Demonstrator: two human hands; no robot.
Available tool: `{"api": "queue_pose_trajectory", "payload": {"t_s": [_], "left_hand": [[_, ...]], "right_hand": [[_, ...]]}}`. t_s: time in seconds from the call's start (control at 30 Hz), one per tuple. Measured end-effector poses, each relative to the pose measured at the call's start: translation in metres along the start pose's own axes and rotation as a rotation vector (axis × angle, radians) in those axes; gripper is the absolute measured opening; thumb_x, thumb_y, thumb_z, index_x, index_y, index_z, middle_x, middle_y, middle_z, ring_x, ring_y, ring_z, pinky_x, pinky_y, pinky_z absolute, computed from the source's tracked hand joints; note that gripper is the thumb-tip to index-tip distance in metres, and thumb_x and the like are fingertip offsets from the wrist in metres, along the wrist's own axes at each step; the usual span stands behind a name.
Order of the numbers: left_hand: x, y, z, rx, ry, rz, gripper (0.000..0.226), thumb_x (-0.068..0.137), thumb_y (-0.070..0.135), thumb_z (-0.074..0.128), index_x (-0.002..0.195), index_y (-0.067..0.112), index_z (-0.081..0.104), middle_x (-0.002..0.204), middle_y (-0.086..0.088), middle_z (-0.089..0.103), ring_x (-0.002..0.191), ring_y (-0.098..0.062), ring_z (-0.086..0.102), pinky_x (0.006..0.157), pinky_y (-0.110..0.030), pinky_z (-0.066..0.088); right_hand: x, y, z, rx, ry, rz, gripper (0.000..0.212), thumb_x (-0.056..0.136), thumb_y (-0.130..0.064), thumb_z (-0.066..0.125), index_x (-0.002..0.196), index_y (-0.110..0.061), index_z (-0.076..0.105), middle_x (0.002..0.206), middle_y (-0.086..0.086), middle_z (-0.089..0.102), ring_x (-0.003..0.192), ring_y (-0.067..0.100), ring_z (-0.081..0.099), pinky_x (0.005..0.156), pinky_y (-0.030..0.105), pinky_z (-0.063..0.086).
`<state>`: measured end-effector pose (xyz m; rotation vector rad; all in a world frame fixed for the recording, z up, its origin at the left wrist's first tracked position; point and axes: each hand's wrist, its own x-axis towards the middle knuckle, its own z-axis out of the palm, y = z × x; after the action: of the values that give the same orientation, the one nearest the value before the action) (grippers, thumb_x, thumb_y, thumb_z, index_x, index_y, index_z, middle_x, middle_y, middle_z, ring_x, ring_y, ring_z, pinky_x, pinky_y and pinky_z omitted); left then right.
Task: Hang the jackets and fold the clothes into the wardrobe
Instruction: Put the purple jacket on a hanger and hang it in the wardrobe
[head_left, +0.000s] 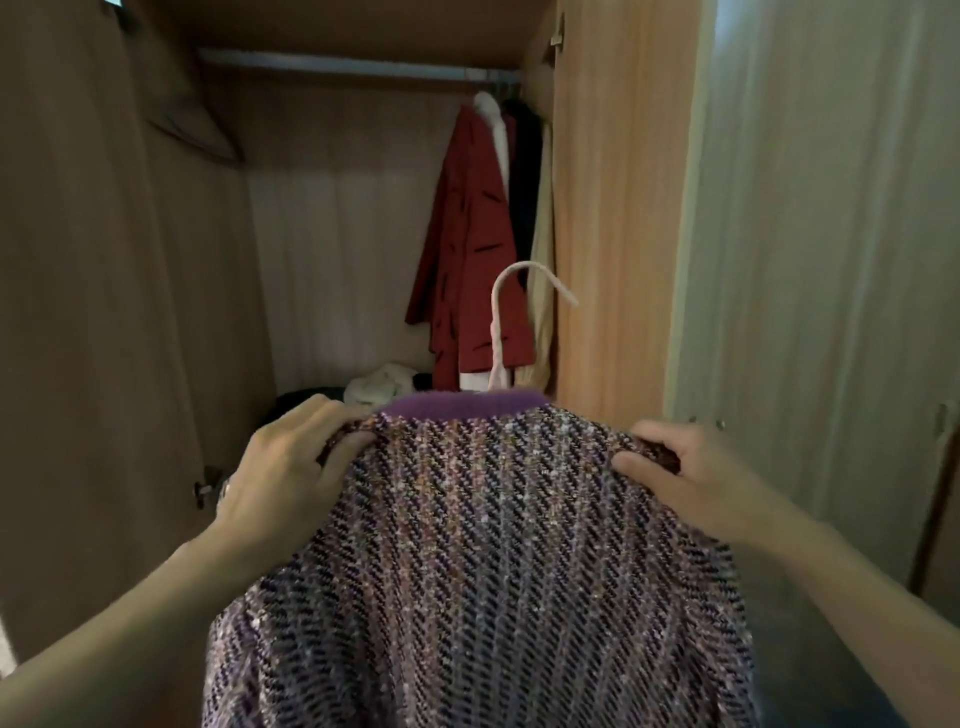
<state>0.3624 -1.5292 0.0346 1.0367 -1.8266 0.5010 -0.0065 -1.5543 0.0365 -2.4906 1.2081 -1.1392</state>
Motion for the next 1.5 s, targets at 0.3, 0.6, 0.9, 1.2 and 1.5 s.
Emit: {"api": "queue_pose_trajectory", "payload": {"t_s": [0.3, 0.6, 0.9, 1.2, 1.5], "left_hand": [[0.016, -0.087, -0.002, 0.073, 0.057, -0.036, 0.018, 0.093, 0.029, 0.058, 0.098, 0.014, 0.068, 0.087, 0.006, 0.06, 0.075, -0.017, 0.059, 0.065, -0.04, 0.051], [0.056, -0.201, -0.009, 0.219, 0.183, 0.025, 0.02, 0.094, 0.024, 0.056, 0.102, 0.008, 0.064, 0.09, 0.001, 0.059, 0.083, -0.018, 0.054, 0.07, -0.03, 0.044], [0.085, -0.259, 0.012, 0.161, 0.16, -0.043, 0.013, 0.095, 0.025, 0.056, 0.098, 0.013, 0.061, 0.089, 0.003, 0.059, 0.078, -0.019, 0.057, 0.06, -0.039, 0.05], [0.099, -0.263, 0.033, 0.182, 0.122, -0.139, 0.008, 0.089, 0.018, 0.069, 0.091, 0.013, 0.065, 0.081, 0.001, 0.064, 0.069, -0.022, 0.061, 0.06, -0.041, 0.051], [0.082, -0.232, 0.033, 0.02, 0.036, -0.289, 0.021, 0.087, 0.006, 0.063, 0.101, 0.019, 0.055, 0.08, 0.004, 0.067, 0.07, -0.02, 0.064, 0.06, -0.041, 0.05]], "right_hand": [[0.091, -0.006, 0.067, -0.051, 0.207, -0.126, 0.021, 0.093, -0.036, 0.06, 0.079, -0.023, 0.067, 0.064, -0.009, 0.062, 0.06, 0.009, 0.057, 0.054, 0.015, 0.035], [0.214, -0.035, 0.122, -0.129, 0.408, -0.168, 0.014, 0.089, -0.022, 0.07, 0.102, -0.022, 0.068, 0.092, -0.014, 0.061, 0.088, -0.002, 0.058, 0.077, 0.01, 0.04], [0.281, -0.034, 0.164, -0.297, 0.36, -0.004, 0.021, 0.09, -0.023, 0.068, 0.109, -0.026, 0.061, 0.098, -0.009, 0.054, 0.095, 0.011, 0.054, 0.088, 0.039, 0.049], [0.3, -0.104, 0.224, 0.25, 0.038, -0.006, 0.064, 0.091, -0.042, 0.064, 0.147, -0.043, 0.034, 0.084, -0.003, 0.073, 0.067, 0.011, 0.069, 0.068, 0.027, 0.058], [0.336, -0.122, 0.28, 0.278, 0.096, 0.079, 0.044, 0.087, -0.063, 0.056, 0.109, -0.029, 0.071, 0.094, -0.013, 0.072, 0.09, 0.0, 0.065, 0.076, 0.02, 0.051]]}}
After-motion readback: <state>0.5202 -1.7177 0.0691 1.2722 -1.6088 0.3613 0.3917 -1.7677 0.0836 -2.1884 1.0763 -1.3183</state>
